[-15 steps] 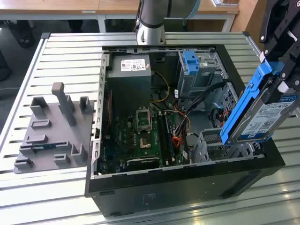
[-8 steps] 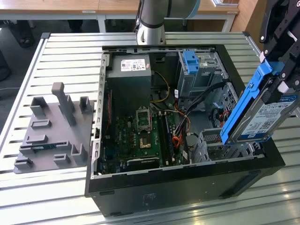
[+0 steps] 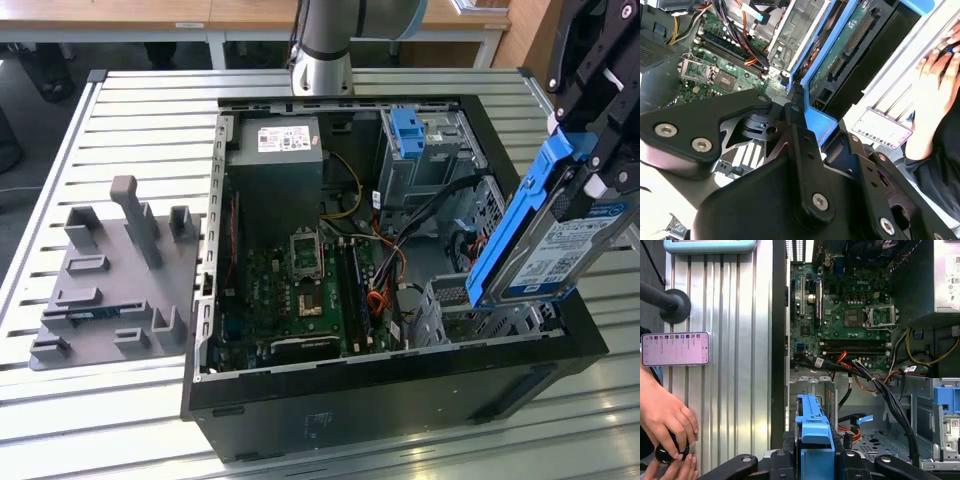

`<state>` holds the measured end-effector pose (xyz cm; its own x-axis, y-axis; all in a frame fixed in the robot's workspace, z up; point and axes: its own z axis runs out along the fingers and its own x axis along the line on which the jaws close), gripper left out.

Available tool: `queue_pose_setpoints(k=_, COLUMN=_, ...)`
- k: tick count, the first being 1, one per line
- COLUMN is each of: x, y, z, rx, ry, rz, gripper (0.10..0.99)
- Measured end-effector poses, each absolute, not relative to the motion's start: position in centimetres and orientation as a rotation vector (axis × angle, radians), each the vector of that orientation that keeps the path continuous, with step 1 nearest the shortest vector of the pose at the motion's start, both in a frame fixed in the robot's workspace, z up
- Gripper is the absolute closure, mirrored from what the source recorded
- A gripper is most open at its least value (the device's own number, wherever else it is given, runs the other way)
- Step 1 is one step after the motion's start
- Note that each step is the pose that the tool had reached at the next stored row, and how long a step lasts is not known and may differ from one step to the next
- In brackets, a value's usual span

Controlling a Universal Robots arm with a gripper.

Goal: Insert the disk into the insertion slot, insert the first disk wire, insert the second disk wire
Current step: 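Insert the disk into the insertion slot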

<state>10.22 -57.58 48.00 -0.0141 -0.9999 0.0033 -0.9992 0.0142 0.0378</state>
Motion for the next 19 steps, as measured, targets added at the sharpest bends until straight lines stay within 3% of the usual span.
queue_pose_setpoints(k=19, x=9.6, y=-56.6, z=46.5, rx=2.206, ry=-2.212, rz=-0.041, gripper=0.722)
